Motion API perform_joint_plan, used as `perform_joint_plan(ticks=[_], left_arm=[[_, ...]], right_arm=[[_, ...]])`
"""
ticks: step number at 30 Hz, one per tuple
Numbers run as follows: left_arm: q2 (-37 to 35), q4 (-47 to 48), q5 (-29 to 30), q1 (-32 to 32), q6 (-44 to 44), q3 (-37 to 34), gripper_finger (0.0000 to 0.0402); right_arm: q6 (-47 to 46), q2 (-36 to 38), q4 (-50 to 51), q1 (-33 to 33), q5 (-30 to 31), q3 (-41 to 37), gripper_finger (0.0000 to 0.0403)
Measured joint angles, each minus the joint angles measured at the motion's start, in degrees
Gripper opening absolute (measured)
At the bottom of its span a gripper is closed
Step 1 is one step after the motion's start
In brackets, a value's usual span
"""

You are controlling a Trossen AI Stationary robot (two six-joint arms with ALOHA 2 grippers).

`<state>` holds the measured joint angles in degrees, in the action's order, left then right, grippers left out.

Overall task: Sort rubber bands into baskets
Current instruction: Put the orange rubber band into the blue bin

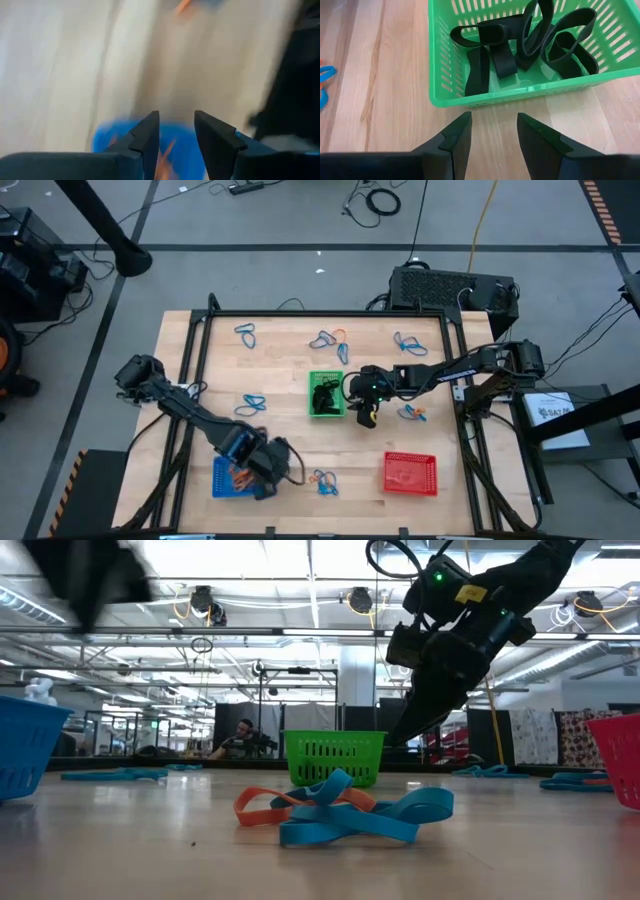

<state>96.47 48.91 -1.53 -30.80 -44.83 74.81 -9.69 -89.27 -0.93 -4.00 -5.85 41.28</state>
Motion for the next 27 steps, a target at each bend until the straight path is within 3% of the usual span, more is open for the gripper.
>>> perform_joint_plan(ticks=[5,9,16,27], left_arm=[[1.3,-16.3,10.7,0.2,16.8,0.1,0.013],[6.7,-21.0,14.8,0.0,25.6,0.1,0.013],[16.1,-23.4,10.9,0.8,26.2,0.0,0.013],[17.6,-27.3,10.6,1.2,25.7,0.0,0.013]], right_arm=[[-0.2,0.0,0.2,0.0,0.0,0.0,0.0151],[-0.2,0.0,1.1,0.0,-0.1,0.0,0.0151],[-0.2,0.0,2.1,0.1,-0.1,0.0,0.0151],[-0.2,0.0,2.1,0.1,-0.1,0.0,0.0151]])
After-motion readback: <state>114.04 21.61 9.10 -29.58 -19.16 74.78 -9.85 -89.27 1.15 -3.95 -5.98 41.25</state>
